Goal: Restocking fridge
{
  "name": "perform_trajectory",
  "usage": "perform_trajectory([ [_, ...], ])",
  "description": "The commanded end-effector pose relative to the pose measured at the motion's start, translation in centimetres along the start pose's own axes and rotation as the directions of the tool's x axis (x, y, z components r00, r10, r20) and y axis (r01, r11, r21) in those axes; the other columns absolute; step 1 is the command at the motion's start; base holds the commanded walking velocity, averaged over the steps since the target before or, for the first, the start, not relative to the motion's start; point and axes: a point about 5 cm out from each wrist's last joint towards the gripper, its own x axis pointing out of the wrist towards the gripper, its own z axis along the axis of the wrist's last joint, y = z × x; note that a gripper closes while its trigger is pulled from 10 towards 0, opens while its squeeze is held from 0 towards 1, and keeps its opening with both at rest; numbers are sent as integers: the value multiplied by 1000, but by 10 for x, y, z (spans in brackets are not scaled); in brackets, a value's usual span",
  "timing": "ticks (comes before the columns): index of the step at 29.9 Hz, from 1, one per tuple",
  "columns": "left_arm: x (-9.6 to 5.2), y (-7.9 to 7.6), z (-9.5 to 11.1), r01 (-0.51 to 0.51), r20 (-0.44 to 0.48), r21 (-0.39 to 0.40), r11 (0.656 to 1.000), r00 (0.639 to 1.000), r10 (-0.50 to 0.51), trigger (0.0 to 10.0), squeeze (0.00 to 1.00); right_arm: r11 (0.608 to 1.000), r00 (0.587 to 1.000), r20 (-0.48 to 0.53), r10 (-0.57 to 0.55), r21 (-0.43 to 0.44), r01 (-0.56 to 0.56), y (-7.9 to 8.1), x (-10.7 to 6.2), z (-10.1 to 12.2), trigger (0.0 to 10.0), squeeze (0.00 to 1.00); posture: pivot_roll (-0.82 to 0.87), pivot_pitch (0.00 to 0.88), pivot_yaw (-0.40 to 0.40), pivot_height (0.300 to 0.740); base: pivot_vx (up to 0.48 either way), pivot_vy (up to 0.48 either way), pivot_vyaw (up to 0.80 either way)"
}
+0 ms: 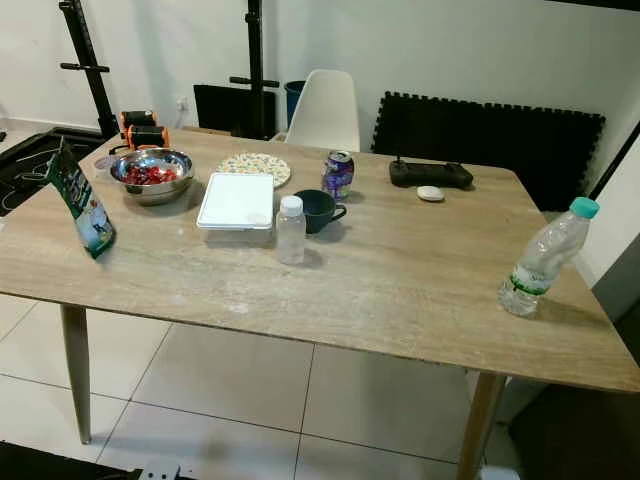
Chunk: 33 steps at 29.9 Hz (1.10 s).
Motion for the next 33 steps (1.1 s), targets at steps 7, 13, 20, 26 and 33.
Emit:
perform_trajectory([
  [7, 0, -3, -5, 0, -30, 9, 1000, 1000, 0, 10000, 0, 999, 998, -54, -26, -28, 24, 9, 1, -12, 10000, 0, -58, 0, -28, 740, 0, 0, 0],
  [13, 0, -1, -7, -8, -43, 35, 999, 999, 9, 10000, 0, 992, 999, -39, -11, -129, 6, 25, 6, -1, 10000, 0, -47, 0, -25, 740, 0, 0, 0],
  [20, -1, 2, -8, -17, -52, 49, 999, 998, 19, 10000, 0, 982, 1000, -28, 3, -187, -9, 34, 8, 6, 10000, 0, -37, 0, -32, 740, 0, 0, 0],
  [26, 0, 0, -8, -16, -57, 57, 998, 998, 19, 10000, 0, 976, 999, -40, 6, -218, -15, 38, 9, 4, 10000, 0, -39, 0, -41, 740, 0, 0, 0],
  [33, -1, -1, -11, -19, -63, 53, 998, 998, 22, 10000, 0, 973, 999, -46, -5, -232, -6, 34, 8, 1, 10000, 0, -28, 0, -61, 740, 0, 0, 0],
])
